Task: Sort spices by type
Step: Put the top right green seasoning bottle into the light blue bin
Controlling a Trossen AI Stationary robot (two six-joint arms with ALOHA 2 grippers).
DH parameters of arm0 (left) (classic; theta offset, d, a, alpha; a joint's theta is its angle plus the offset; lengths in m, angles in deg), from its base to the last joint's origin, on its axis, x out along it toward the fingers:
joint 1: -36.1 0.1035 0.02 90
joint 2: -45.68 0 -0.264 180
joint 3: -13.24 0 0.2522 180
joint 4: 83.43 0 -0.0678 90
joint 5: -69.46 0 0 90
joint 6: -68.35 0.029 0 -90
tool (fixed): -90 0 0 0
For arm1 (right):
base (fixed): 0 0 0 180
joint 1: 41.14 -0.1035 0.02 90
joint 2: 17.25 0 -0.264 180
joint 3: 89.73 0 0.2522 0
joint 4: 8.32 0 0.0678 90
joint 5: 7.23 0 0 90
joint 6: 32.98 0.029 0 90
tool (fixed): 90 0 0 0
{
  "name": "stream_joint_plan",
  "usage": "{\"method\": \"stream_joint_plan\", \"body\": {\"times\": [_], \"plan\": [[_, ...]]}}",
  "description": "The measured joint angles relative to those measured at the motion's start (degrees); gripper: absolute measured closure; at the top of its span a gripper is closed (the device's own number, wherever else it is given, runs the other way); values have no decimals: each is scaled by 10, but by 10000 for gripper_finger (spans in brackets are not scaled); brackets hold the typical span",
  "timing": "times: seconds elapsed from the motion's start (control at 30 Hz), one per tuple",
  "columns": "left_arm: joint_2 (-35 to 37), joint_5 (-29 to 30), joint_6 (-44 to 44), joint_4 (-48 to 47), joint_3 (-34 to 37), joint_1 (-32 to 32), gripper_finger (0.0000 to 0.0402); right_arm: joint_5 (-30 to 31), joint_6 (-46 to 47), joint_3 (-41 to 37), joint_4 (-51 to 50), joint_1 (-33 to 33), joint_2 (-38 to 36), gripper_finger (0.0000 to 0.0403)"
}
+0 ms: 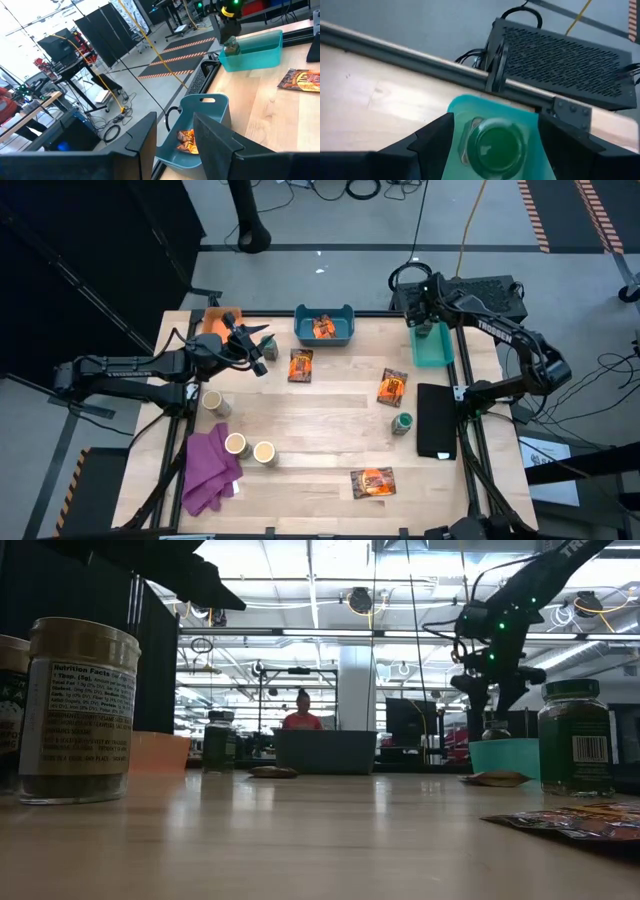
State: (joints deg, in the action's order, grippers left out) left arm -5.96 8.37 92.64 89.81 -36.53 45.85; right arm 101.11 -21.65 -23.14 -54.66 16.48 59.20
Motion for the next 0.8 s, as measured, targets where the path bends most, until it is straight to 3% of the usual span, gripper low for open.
{"method": "stream_joint_plan", "body": {"times": [0.13, 0.27, 0.37, 0.5, 0.6, 0.8], "plan": [[0, 0, 0, 0, 0, 0, 268, -4, 1, 36, -25, -5, 0, 131], [0, 0, 0, 0, 0, 0, 268, -6, 19, 69, -129, -29, 0, 153], [0, 0, 1, 0, 0, 0, 268, -6, 60, 81, -239, -52, 0, 204], [0, 0, 1, 0, 0, 0, 268, -5, 102, 76, -326, -83, 0, 311], [0, 0, 1, 0, 0, 0, 268, -3, 105, 48, -318, -91, -1, 385], [0, 0, 1, 0, 0, 0, 268, 6, 91, -15, -201, -80, 1, 399]]}}
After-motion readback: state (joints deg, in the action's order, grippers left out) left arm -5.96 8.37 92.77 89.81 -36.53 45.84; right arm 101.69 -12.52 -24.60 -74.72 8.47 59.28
